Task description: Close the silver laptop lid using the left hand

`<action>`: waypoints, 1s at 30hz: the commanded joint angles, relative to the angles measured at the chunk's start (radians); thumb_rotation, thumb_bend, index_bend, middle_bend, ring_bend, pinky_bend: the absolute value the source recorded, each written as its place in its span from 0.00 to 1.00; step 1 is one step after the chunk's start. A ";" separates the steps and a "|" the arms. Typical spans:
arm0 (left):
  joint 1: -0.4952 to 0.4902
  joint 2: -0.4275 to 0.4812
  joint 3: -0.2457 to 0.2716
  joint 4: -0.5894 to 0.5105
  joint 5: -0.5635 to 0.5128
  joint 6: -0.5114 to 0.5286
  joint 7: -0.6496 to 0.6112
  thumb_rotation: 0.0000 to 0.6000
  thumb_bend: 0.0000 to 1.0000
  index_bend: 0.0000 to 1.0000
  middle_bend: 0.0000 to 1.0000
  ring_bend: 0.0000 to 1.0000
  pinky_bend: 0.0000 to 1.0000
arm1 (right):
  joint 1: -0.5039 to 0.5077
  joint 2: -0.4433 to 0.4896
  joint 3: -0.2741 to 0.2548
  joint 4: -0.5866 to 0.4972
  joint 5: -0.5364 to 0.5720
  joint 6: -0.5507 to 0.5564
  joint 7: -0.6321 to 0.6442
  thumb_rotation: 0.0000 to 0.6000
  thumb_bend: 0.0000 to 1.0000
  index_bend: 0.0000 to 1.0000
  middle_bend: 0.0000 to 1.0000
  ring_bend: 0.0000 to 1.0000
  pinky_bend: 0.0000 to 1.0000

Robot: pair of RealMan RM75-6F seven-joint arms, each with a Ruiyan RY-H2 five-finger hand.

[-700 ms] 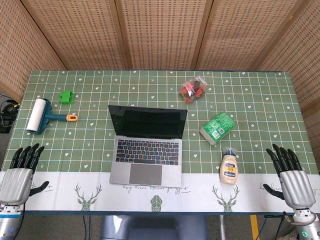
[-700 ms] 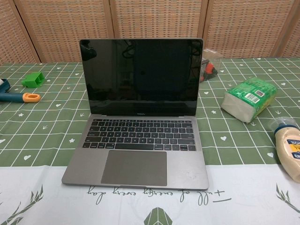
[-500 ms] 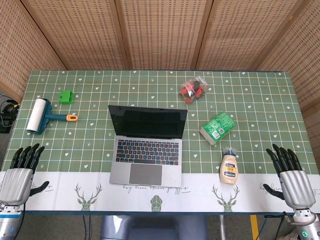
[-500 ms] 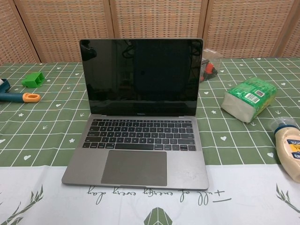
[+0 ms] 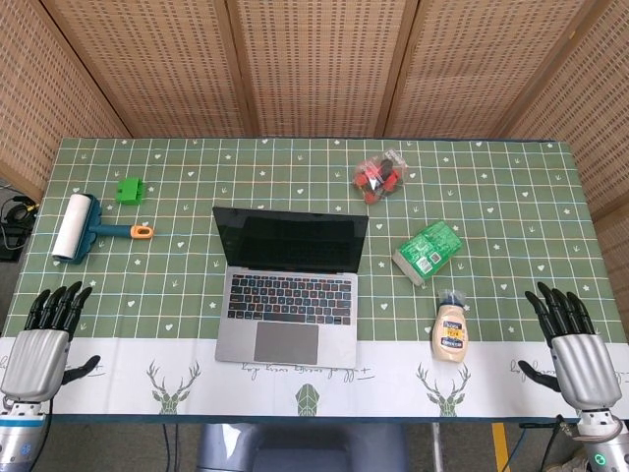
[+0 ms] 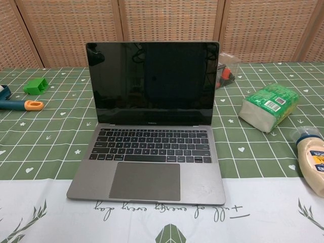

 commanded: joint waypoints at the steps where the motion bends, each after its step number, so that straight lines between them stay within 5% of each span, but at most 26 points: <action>1: -0.002 -0.001 -0.001 0.000 0.001 -0.002 -0.001 1.00 0.12 0.00 0.00 0.00 0.00 | 0.000 0.002 0.002 0.001 0.004 0.000 0.006 1.00 0.02 0.00 0.00 0.00 0.00; 4: -0.009 -0.004 -0.003 -0.004 0.002 -0.009 -0.007 1.00 0.17 0.00 0.00 0.00 0.00 | -0.001 0.004 0.003 0.001 0.005 0.002 0.011 1.00 0.02 0.00 0.00 0.00 0.00; 8: -0.040 0.000 -0.021 -0.023 -0.004 -0.045 0.007 1.00 0.36 0.00 0.00 0.00 0.00 | -0.001 0.005 0.004 0.003 0.008 0.000 0.014 1.00 0.02 0.00 0.00 0.00 0.00; 17: -0.212 0.021 -0.141 -0.137 -0.068 -0.224 0.107 1.00 0.62 0.00 0.00 0.00 0.00 | 0.009 0.002 0.019 0.014 0.050 -0.031 0.022 1.00 0.01 0.00 0.00 0.00 0.00; 30: -0.538 -0.021 -0.338 -0.165 -0.363 -0.539 0.256 1.00 0.94 0.04 0.00 0.00 0.04 | 0.020 0.010 0.046 0.041 0.117 -0.068 0.073 1.00 0.02 0.00 0.00 0.00 0.00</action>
